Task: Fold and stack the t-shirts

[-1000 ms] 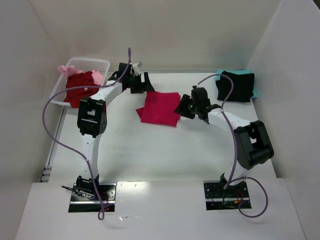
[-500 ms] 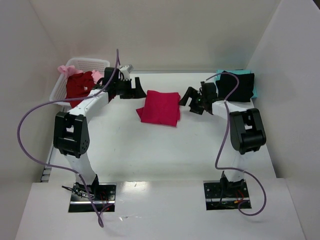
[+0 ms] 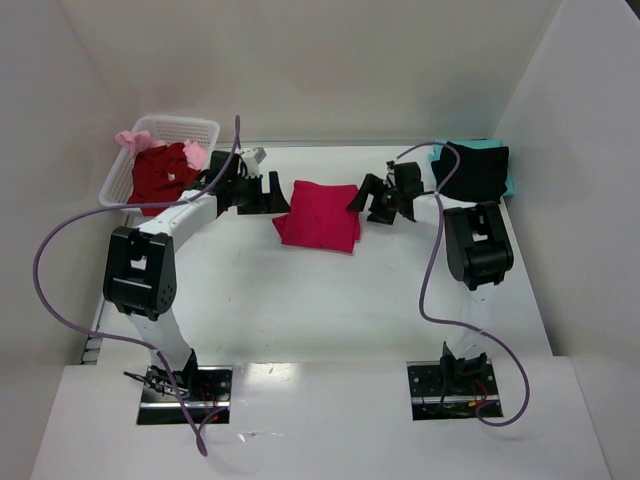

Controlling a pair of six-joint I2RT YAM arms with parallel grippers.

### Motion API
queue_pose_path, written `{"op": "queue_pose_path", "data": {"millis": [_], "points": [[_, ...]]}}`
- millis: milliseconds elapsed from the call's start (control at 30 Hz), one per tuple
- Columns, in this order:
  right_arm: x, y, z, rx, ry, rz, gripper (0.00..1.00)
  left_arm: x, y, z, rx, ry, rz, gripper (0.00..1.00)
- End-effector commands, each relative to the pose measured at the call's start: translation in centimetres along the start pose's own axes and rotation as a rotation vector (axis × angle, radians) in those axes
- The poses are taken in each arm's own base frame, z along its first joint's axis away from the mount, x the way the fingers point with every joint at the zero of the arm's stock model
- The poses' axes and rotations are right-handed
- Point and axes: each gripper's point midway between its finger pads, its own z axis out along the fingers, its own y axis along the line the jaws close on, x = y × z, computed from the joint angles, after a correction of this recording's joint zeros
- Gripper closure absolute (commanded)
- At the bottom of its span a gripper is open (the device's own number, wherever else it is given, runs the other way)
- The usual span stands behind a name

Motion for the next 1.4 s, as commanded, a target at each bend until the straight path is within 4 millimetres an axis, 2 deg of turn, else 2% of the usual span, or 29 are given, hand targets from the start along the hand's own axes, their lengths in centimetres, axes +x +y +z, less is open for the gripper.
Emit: {"op": "queue_pose_path", "data": {"millis": [0,133,167,233,267,333,467,567,600,667,733,767,800,867,933,967,1033,1067,1100,1133,1167,1233,1367], "points": [[0.7,0.8,2.0,-0.017,0.024,-0.045,0.11,-1.6,-1.2,-1.5,0.012,-0.070,0.042,0.00],[1.3,0.8,2.5,-0.037,0.047,-0.023,0.15,-1.2,-1.1,-1.5,0.008,-0.054,0.034,0.00],[2.3,0.8,2.8,-0.040,0.072,-0.011,0.17,-1.2,-1.1,-1.5,0.008,-0.054,0.034,0.00],[2.7,1.0,2.9,-0.044,0.077,-0.018,0.20,-1.2,-1.1,-1.5,0.008,-0.054,0.034,0.00],[3.4,0.4,3.1,-0.034,0.092,-0.009,0.20,-1.2,-1.1,-1.5,0.008,-0.054,0.043,0.00],[3.6,0.9,3.3,-0.043,0.092,-0.011,0.22,-1.1,-1.3,-1.5,0.018,-0.051,0.043,0.00],[5.1,0.7,4.3,-0.031,0.133,0.001,0.32,-0.9,-1.4,-1.6,0.027,-0.040,0.049,0.00],[5.1,0.6,4.5,-0.027,0.138,0.004,0.39,-0.9,-1.4,-1.6,0.027,-0.040,0.049,0.00],[4.5,0.6,4.6,-0.015,0.118,-0.001,0.42,-0.9,-1.4,-1.6,0.027,-0.040,0.049,0.00],[4.1,0.6,4.6,-0.006,0.110,-0.003,0.55,-0.9,-1.3,-1.6,0.027,-0.040,0.058,0.00],[4.3,-0.3,4.6,0.041,0.113,0.008,0.69,-0.9,-1.3,-1.6,0.027,-0.040,0.058,0.00],[3.9,-0.4,4.6,0.054,0.103,-0.003,0.83,-0.9,-1.3,-1.6,0.027,-0.040,0.058,0.00],[4.0,-0.7,4.5,0.073,0.106,0.001,0.88,-0.7,-1.3,-1.6,0.025,-0.033,0.054,0.00],[3.2,-0.5,4.5,0.083,0.088,-0.003,1.00,-0.9,-1.5,-1.9,0.027,-0.040,0.058,0.00],[2.6,-0.4,4.1,0.104,0.085,-0.022,1.00,-0.9,-1.5,-1.9,0.027,-0.040,0.058,0.00],[1.2,0.0,4.1,0.120,0.053,-0.040,1.00,-1.1,-1.7,-2.1,0.029,-0.048,0.062,0.00],[0.4,-0.2,3.6,0.163,0.057,-0.084,1.00,-1.1,-1.7,-2.1,0.029,-0.049,0.071,0.00],[-2.0,0.6,3.3,0.185,0.006,-0.116,1.00,-1.1,-1.7,-2.1,0.029,-0.049,0.071,0.00],[-3.0,0.9,2.9,0.198,-0.005,-0.166,1.00,-1.3,-1.9,-2.4,0.031,-0.058,0.076,0.00],[-5.0,2.1,2.4,0.196,-0.042,-0.199,1.00,-1.4,-1.9,-2.4,0.031,-0.058,0.076,0.00],[-4.9,1.8,2.2,0.221,-0.022,-0.211,1.00,-1.4,-1.9,-2.4,0.031,-0.058,0.085,0.00],[-7.4,1.7,1.5,0.234,-0.053,-0.241,1.00,-1.4,-2.0,-2.7,0.031,-0.058,0.085,0.00],[-10.6,-1.2,-0.6,0.323,-0.070,-0.257,1.00,-1.2,-2.0,-2.9,0.031,-0.058,0.095,0.00]]}}
